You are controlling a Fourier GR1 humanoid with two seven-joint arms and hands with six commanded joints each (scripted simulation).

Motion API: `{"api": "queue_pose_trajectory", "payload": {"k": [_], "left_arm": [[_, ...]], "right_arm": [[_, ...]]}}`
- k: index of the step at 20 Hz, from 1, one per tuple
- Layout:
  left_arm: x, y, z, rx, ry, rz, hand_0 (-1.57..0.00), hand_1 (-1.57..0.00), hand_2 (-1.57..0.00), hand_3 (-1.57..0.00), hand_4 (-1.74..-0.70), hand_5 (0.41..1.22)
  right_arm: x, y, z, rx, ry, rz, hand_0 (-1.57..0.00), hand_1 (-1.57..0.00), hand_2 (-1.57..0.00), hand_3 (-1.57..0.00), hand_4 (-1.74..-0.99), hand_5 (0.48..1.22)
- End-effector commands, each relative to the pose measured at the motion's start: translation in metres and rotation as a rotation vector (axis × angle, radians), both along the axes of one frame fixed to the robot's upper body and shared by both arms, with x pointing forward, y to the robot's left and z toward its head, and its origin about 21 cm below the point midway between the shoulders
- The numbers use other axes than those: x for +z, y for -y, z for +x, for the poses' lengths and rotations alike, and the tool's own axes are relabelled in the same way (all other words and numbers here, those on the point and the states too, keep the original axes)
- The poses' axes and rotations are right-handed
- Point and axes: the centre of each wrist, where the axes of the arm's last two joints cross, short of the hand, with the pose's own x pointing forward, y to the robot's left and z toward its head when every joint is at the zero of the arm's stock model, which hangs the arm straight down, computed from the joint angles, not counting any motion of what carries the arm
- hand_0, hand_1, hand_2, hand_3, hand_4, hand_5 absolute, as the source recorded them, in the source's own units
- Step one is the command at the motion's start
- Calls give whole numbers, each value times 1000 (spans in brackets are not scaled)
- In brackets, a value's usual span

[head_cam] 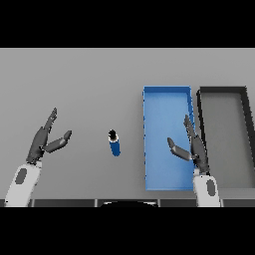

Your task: Pick up the blue pipe and place it into the blue bin.

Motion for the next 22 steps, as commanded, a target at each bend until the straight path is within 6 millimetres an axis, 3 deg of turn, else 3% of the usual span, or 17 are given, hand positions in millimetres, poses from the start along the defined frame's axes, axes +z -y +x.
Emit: {"api": "queue_pose_trajectory", "payload": {"k": [1,4,10,16,22], "left_arm": [[0,-1,0,-20,-9,3,1,1,1,1,-1010,589],[2,-7,-5,-65,-6,0,1,1,1,1,-1009,589],[5,10,-14,-277,-67,10,1,1,1,1,-1031,565],[7,48,-19,-440,-167,24,1,1,1,1,-1086,480],[-8,85,-17,-528,-190,15,1,1,1,1,-1114,447]], "right_arm": [[2,-4,-2,14,-3,-8,1,1,1,1,-1232,599],[7,-1,-4,7,-6,-28,1,1,1,1,-1226,593],[9,-5,-1,37,13,-36,1,1,1,1,-1225,595],[6,-3,-5,43,28,-28,1,1,1,1,-1244,607],[8,-3,-2,40,17,-23,1,1,1,1,-1265,616]]}}
